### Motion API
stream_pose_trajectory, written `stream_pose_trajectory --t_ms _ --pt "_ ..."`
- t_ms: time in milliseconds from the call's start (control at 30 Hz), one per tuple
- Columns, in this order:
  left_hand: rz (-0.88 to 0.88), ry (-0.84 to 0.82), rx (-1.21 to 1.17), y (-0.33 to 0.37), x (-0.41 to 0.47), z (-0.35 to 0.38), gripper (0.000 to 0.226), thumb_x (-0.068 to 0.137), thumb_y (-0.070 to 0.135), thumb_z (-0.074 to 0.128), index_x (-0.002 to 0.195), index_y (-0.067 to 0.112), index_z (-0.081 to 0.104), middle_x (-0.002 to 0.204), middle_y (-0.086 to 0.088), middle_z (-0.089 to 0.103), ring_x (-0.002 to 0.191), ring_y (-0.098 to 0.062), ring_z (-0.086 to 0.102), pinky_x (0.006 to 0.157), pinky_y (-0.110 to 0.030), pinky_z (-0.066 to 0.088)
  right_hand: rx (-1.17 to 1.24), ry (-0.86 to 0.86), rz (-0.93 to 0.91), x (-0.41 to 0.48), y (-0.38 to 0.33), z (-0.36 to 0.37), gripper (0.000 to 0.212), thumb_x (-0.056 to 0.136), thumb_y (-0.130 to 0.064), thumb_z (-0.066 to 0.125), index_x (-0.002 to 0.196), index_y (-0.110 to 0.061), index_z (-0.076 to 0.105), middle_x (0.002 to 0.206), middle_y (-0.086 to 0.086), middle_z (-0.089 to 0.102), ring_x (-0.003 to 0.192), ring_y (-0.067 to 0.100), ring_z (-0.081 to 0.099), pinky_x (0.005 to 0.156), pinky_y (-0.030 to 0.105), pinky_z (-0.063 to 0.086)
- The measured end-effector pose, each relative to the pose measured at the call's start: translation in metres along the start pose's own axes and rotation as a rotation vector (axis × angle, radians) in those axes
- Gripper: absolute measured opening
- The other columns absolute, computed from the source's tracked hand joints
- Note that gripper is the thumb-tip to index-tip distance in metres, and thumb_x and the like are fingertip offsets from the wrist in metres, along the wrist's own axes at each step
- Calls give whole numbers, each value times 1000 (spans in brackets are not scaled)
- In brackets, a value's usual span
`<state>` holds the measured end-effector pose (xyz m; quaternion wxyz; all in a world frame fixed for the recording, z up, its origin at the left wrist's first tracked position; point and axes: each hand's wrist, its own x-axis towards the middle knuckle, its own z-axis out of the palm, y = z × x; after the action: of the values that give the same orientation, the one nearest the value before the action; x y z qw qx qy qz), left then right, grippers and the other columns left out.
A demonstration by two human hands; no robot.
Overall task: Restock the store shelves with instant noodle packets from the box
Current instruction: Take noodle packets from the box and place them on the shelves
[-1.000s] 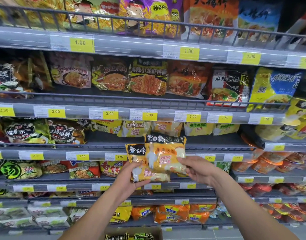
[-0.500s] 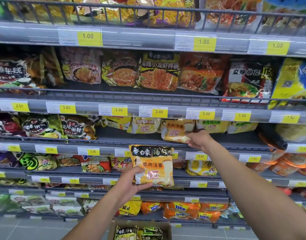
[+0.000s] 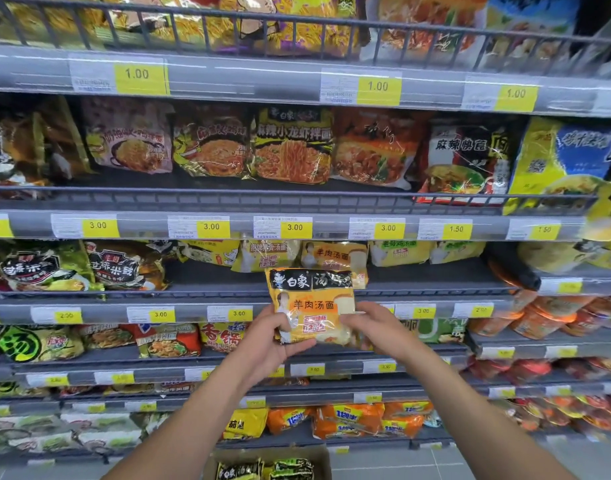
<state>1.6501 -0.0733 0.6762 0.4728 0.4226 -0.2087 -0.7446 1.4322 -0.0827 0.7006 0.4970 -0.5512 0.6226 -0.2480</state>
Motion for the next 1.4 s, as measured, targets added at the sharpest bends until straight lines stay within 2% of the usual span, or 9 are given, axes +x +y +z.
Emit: stream_pose_trajectory --t_ms 133,333,433,533,633,733,933,1167,1400 --pt "35 -82 21 10 25 21 47 95 -11 45 136 11 50 134 -17 60 113 -34 65 80 -42 61 198 102 -5 18 7 -11 29 91 -17 68 120 -16 64 74 6 60 57 15 49 48 27 37" --pt "316 218 1016 21 59 43 64 93 46 63 149 23 41 148 2 48 110 -24 67 93 -44 57 396 328 7 42 -4 -31 31 93 -11 68 121 -8 57 66 3 59 51 13 50 51 26 47" --pt "490 327 1122 28 67 52 44 91 48 66 116 13 56 106 -2 64 92 -21 63 77 -39 54 491 372 7 49 -14 -32 33 93 -9 67 120 -9 49 88 14 67 65 18 64 65 28 60" --pt "571 385 1187 32 69 56 32 92 38 68 98 11 52 73 -2 50 67 -27 56 50 -26 37 517 396 -22 57 -14 -29 35 92 -5 67 120 -8 46 101 16 68 85 21 72 75 30 63" --pt "668 338 1321 27 70 48 26 93 27 69 113 16 57 98 -6 54 83 -23 60 69 -28 48 172 462 -150 61 -7 -24 42 86 -14 74 122 -18 53 119 5 61 91 14 70 86 34 59" --pt "848 246 1482 16 68 35 21 92 17 69 112 24 66 116 0 51 111 -18 53 91 -23 41 -257 543 -317 54 1 -18 42 87 -13 72 125 -22 55 127 1 42 71 2 63 77 24 53" --pt "998 171 1662 9 75 30 26 95 9 61 118 17 71 110 0 59 103 -19 53 87 -37 53 -853 579 -680 63 20 -14 27 93 -15 63 117 -24 70 112 -1 58 97 21 54 80 38 52" --pt "877 138 1824 1 84 28 35 98 16 52 131 18 63 129 0 56 115 -22 53 90 -41 55 -1063 499 -535 64 31 -5 48 94 -44 52 141 -35 48 117 -4 60 103 23 58 84 41 48" --pt "850 187 1922 -7 84 31 44 98 36 48 140 26 53 141 3 50 130 -20 47 109 -47 40 -1087 563 -485 72 38 2 53 94 -58 36 138 -34 54 122 0 59 114 25 53 93 43 42"
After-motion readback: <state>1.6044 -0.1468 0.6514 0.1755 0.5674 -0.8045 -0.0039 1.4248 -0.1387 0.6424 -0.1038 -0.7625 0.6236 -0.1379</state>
